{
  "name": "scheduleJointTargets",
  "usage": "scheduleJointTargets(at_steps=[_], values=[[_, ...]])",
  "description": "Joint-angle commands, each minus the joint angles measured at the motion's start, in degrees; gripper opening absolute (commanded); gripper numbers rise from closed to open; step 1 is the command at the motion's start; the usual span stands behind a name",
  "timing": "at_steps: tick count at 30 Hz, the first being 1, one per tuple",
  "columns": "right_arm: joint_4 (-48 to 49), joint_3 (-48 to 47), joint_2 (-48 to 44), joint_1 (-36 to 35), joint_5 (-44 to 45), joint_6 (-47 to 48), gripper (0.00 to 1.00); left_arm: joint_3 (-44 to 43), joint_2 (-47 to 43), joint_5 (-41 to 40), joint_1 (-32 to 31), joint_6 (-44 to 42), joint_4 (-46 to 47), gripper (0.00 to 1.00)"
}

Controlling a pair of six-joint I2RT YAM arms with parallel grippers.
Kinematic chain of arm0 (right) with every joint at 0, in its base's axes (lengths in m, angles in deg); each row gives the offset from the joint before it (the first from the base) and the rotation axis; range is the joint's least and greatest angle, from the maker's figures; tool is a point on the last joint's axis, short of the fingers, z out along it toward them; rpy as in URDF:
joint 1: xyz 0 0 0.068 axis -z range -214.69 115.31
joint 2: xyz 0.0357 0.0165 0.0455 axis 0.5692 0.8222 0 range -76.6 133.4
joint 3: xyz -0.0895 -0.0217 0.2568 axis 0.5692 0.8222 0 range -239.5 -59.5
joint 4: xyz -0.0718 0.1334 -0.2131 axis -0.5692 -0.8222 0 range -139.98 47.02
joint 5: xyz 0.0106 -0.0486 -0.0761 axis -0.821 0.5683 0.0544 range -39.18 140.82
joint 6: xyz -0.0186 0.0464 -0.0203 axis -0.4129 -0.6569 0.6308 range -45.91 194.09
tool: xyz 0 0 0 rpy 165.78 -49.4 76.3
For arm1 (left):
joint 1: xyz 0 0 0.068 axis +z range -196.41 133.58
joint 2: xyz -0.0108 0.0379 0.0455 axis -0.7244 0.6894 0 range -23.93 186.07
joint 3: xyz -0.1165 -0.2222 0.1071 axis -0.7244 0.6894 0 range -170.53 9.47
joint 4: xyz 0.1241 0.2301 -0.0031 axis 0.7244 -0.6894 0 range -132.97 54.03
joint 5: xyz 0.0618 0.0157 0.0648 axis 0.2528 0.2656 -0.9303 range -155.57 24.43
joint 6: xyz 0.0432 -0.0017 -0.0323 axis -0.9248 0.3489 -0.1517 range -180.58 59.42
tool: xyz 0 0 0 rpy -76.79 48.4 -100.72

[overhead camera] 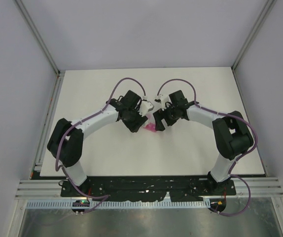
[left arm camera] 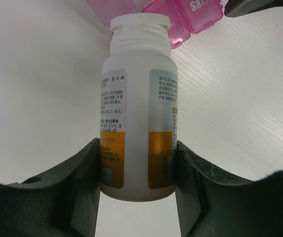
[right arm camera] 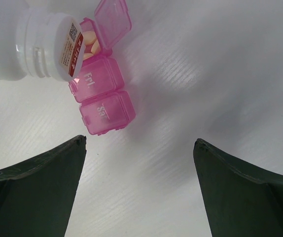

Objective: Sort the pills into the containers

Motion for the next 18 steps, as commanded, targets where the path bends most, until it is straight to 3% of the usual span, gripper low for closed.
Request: scheduleJointTargets(at_steps=[1,18], values=[[1.52,-1.44,-0.47,0.45,-3.09,0.02,0.94,0.89,-3.81,2.01,0.58,0.05,3.96,0.0],[8.55,2.08,-6.09,0.63,-16.37,-1.91,0.93,5.11,-7.06,5.7,1.81,1.02,8.27,0.0]])
